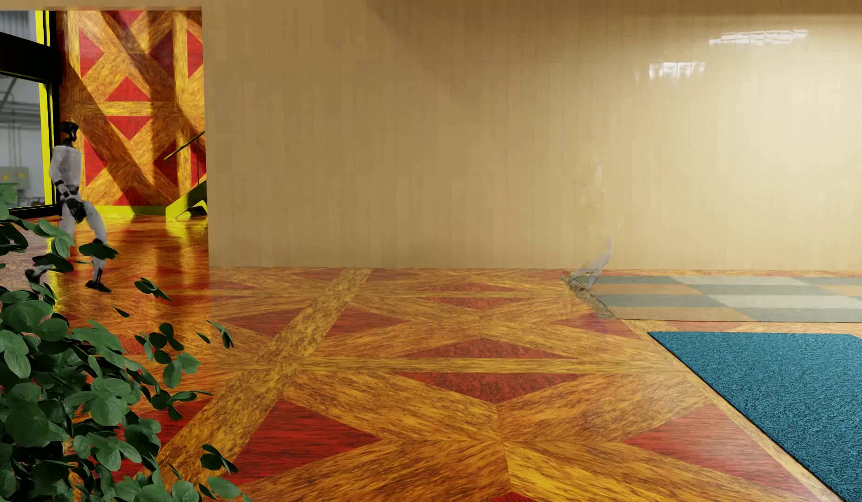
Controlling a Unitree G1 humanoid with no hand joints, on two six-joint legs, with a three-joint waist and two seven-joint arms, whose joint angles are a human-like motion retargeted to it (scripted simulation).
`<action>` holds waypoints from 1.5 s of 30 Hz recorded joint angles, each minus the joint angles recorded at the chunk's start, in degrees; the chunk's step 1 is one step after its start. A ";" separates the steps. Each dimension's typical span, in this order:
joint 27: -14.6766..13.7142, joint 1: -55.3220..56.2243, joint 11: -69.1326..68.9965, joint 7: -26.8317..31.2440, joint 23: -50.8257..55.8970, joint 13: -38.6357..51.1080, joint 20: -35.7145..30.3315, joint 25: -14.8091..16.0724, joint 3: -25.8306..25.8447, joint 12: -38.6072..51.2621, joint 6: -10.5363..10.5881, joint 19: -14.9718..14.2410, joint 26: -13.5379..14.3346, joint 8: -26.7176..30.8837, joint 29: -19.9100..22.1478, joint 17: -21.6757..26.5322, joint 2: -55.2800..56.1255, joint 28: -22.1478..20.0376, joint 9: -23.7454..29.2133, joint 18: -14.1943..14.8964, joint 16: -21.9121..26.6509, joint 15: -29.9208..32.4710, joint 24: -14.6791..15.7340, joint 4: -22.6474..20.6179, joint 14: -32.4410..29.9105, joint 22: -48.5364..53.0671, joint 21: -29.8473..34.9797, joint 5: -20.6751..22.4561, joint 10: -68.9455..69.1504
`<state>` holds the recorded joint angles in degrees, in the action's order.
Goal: Move forward
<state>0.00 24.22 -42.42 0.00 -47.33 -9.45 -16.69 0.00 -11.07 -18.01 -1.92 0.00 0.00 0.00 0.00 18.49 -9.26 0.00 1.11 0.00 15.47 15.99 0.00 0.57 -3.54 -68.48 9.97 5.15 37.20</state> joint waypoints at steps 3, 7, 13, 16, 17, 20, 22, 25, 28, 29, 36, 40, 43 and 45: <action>0.00 -9.13 -24.92 0.00 -2.22 -2.81 -0.72 0.00 5.16 2.51 1.67 0.00 0.00 0.00 0.00 -0.27 16.80 0.00 1.05 0.00 0.41 2.74 0.00 -2.89 6.31 3.17 5.44 0.80 -1.08; 0.00 -25.19 -15.00 0.00 -4.64 -7.00 0.03 0.00 15.80 7.96 4.29 0.00 0.00 0.00 0.00 -0.74 31.45 0.00 2.18 0.00 2.45 5.80 0.00 -1.28 9.61 10.31 10.78 0.49 -7.24; 0.00 -38.46 17.35 0.00 -7.62 -10.96 4.63 0.00 23.85 13.87 5.50 0.00 0.00 0.00 0.00 -1.50 33.71 0.00 1.57 0.00 4.84 -21.17 0.00 1.16 15.91 19.42 15.51 1.22 -6.58; 0.00 -36.47 11.70 0.00 -11.14 -11.67 5.52 0.00 21.68 11.65 7.17 0.00 0.00 0.00 0.00 -2.17 35.21 0.00 0.45 0.00 3.70 0.58 0.00 3.60 -7.24 16.67 16.53 5.80 7.75; 0.00 -31.03 10.40 0.00 -10.97 -11.49 4.28 0.00 21.28 10.53 8.07 0.00 0.00 0.00 0.00 -1.75 33.01 0.00 0.13 0.00 3.28 -1.57 0.00 5.04 -16.60 15.41 15.77 6.88 17.37; 0.00 -14.64 11.41 0.00 -8.15 -9.52 -0.63 0.00 16.18 9.07 7.96 0.00 0.00 0.00 0.00 -0.89 21.75 0.00 1.22 0.00 2.66 -10.21 0.00 5.38 2.75 11.66 12.69 9.00 39.96; 0.00 -6.15 13.67 0.00 -6.23 -7.57 -2.48 0.00 10.55 7.31 6.73 0.00 0.00 0.00 0.00 0.15 12.79 0.00 1.43 0.00 2.16 -17.68 0.00 4.46 7.20 8.91 10.99 7.89 39.45; 0.00 0.75 17.86 0.00 -1.36 -3.73 -0.98 0.00 2.91 3.78 4.94 0.00 0.00 0.00 0.00 2.36 1.43 0.00 1.36 0.00 2.15 -28.57 0.00 4.56 3.48 9.92 9.08 4.44 16.38; 0.00 0.04 18.29 0.00 1.74 0.98 -1.07 0.00 -0.89 1.15 4.35 0.00 0.00 0.00 0.00 3.77 -4.51 0.00 -0.62 0.00 1.95 -34.21 0.00 5.31 -6.62 9.05 6.03 2.32 -26.15; 0.00 1.88 17.83 0.00 1.70 2.17 -1.15 0.00 -1.35 0.78 4.01 0.00 0.00 0.00 0.00 3.59 -5.21 0.00 -0.95 0.00 1.88 -32.31 0.00 5.25 -2.28 7.94 4.61 1.72 -12.06; 0.00 -6.02 -27.19 0.00 -0.39 -1.26 -5.00 0.00 1.77 1.82 3.13 0.00 0.00 0.00 0.00 1.75 14.25 0.00 -0.32 0.00 0.84 7.07 0.00 -1.14 8.96 5.71 9.41 -2.07 4.46; 0.00 -22.54 -20.93 0.00 -1.63 -4.91 -2.83 0.00 13.19 8.00 5.47 0.00 0.00 0.00 0.00 -0.13 29.90 0.00 1.89 0.00 2.50 -0.56 0.00 -1.03 11.96 10.67 10.99 -0.75 -3.89; 0.00 -30.89 5.96 0.00 1.34 -9.34 1.08 0.00 19.51 11.85 5.46 0.00 0.00 0.00 0.00 0.03 34.81 0.00 2.27 0.00 4.61 8.06 0.00 -0.14 16.70 17.31 13.54 -0.88 -7.08; 0.00 -36.07 17.87 0.00 0.56 -11.08 3.32 0.00 21.41 13.99 4.87 0.00 0.00 0.00 0.00 -0.95 32.94 0.00 1.58 0.00 5.60 -19.25 0.00 0.43 19.46 20.03 14.21 -0.29 -7.91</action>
<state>0.00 -11.86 -24.55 0.00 -46.77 -20.52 -13.37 0.00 10.33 -4.02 2.94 0.00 0.00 0.00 0.00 17.54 23.68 0.00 2.69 0.00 21.07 -3.26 0.00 1.00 15.91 -48.44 24.18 4.85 29.28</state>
